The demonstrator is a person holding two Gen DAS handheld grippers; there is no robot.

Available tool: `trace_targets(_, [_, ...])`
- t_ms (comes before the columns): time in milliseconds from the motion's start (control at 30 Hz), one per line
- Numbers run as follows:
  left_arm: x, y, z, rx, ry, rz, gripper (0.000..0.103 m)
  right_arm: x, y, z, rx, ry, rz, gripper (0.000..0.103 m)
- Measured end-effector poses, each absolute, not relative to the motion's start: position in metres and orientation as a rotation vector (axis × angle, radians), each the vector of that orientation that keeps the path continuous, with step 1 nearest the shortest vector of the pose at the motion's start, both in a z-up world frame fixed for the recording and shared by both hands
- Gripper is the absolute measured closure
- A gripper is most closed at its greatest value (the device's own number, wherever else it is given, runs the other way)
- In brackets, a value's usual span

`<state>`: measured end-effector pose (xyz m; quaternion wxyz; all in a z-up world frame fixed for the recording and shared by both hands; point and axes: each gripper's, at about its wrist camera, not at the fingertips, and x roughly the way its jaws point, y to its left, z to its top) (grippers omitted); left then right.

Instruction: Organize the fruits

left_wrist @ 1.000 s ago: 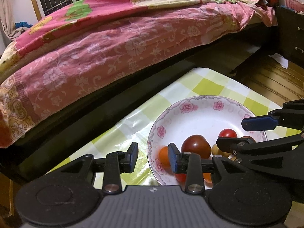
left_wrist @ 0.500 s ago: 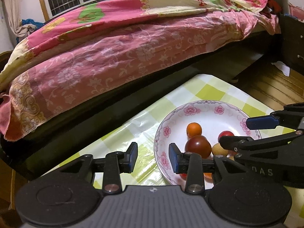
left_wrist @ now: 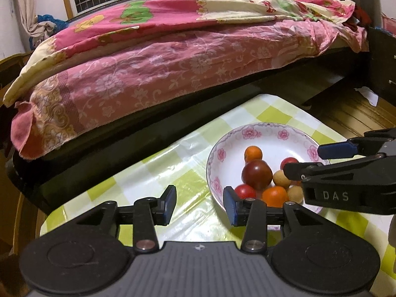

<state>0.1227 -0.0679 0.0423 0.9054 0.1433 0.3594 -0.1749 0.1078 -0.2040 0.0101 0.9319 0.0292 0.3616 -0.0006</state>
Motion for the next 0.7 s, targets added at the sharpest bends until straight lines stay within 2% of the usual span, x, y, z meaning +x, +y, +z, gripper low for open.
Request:
trace_targets(300, [0.102,-0.061,0.05,0.283,0.75,-0.352,0.048,0.088,-0.197,0.021,0.061,0.732,0.002,0.048])
trace_targets(533, [0.083,-0.062,0.056,0.278,0.742,-0.355,0.036,0.066,-0.194,0.034,0.065,0.714,0.003,0.047])
trace_targets(700, [0.07,-0.06,0.059,0.283,0.733,-0.354,0.031,0.05,-0.194,0.041,0.079,0.703,0.0,0.047])
